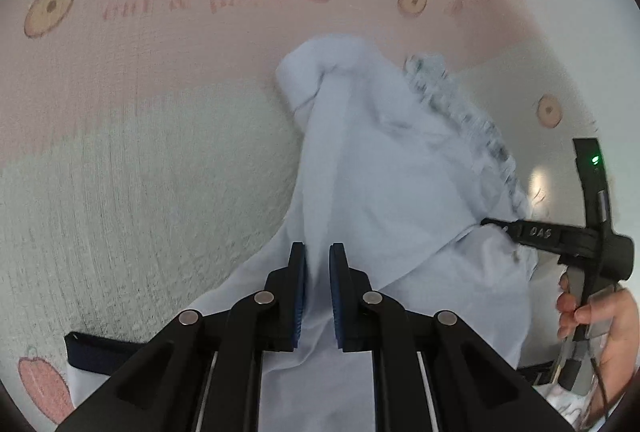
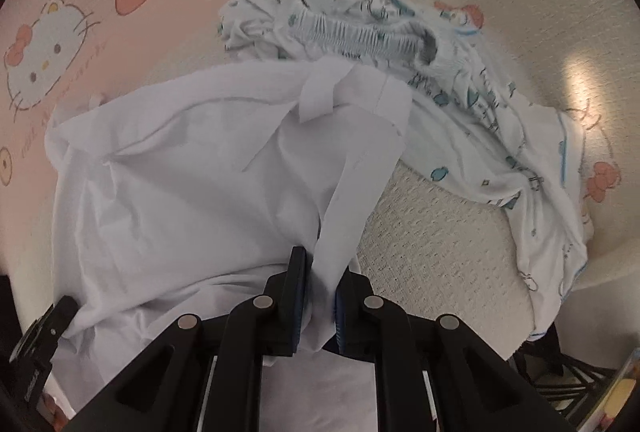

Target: Fold clothes

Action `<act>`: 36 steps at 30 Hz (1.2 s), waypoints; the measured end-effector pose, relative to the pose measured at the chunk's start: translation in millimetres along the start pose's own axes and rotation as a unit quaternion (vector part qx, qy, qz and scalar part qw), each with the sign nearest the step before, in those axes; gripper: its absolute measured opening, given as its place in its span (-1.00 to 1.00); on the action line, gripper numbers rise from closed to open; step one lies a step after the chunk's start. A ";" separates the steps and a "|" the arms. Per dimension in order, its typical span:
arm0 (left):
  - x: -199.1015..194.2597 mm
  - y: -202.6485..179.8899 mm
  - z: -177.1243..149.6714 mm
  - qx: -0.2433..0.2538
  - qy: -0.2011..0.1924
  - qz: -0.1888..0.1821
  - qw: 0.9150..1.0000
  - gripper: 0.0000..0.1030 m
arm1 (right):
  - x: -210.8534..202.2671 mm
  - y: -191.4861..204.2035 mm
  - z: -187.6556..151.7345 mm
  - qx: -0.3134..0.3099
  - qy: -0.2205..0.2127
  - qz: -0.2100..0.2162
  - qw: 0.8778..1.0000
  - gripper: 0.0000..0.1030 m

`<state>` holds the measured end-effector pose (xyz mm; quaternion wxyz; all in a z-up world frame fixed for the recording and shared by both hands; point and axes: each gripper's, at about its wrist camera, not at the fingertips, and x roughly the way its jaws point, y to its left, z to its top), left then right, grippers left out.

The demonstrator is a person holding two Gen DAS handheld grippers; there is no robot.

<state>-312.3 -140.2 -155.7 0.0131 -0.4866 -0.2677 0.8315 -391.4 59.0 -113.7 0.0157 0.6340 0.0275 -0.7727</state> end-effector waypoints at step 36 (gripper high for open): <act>23.9 11.8 28.7 -0.015 -0.001 -0.092 0.996 -0.57 | 30.2 155.8 35.1 -0.015 0.077 0.243 0.967 0.42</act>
